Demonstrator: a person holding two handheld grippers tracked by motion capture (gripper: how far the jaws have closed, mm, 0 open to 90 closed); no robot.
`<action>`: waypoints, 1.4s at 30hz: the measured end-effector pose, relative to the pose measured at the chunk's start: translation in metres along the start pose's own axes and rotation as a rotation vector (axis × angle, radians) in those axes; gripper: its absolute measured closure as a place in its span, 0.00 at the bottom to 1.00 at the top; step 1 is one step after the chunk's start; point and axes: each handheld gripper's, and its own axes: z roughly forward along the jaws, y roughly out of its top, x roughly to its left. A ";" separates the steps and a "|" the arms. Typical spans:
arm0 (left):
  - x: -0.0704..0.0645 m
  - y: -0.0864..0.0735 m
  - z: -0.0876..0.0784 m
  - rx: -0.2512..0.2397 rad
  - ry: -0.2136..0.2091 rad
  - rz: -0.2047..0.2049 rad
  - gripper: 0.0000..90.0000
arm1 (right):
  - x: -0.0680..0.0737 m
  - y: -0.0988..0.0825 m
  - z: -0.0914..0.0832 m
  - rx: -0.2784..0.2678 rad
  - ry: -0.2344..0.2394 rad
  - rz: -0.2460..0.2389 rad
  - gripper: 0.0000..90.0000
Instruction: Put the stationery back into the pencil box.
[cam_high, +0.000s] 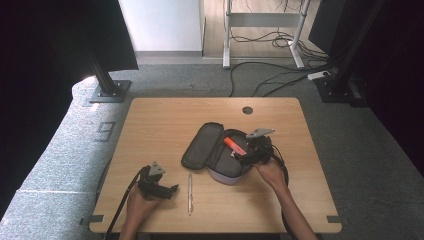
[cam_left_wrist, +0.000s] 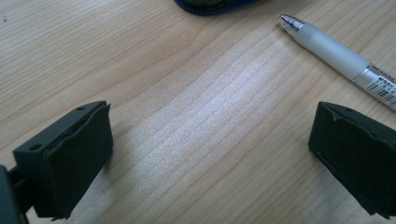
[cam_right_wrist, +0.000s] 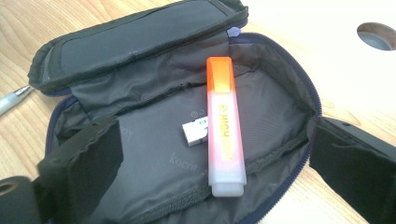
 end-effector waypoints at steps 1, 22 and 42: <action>0.000 0.000 0.000 0.000 -0.001 0.000 0.00 | 0.000 -0.001 -0.002 -0.002 -0.003 -0.005 0.01; 0.000 0.000 0.000 0.001 0.000 0.001 0.00 | 0.002 -0.023 -0.029 -0.032 -0.021 -0.023 0.00; 0.000 0.000 0.000 0.001 0.000 0.001 0.00 | 0.001 -0.068 -0.044 -0.048 -0.049 0.018 0.00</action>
